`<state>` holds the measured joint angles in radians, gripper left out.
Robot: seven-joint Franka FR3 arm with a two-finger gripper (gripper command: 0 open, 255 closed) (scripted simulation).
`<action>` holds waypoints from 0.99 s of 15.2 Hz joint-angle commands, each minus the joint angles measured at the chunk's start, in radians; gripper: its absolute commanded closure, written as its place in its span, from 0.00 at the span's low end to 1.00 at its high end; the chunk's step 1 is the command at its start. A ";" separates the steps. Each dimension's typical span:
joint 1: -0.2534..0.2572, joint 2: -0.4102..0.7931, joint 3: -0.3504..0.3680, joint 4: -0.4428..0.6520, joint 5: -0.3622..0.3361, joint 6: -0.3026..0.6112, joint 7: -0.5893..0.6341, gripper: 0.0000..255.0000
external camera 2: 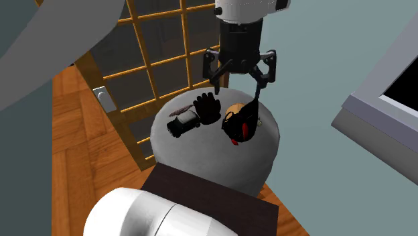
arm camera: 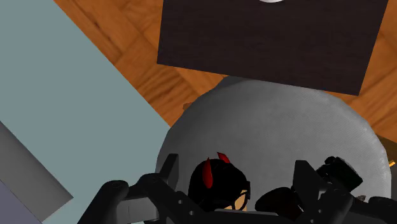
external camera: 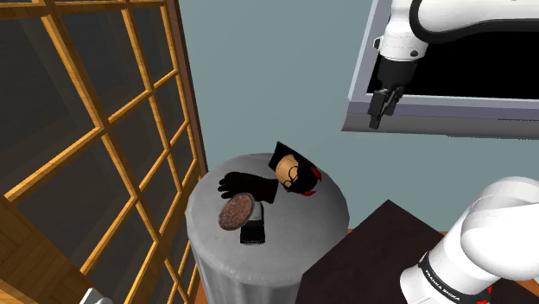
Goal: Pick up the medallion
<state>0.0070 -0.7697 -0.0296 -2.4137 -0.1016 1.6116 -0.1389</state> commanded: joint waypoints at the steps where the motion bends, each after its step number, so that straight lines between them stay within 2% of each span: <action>1: 0.000 0.000 0.000 0.000 0.000 0.000 0.000 0.00; 8: 0.024 0.096 0.003 -0.129 0.138 0.240 0.106 0.00; 15: 0.077 0.266 0.009 -0.196 0.302 0.508 0.165 0.00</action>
<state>0.0766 -0.5339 -0.0173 -2.5934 0.1741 2.0655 0.0260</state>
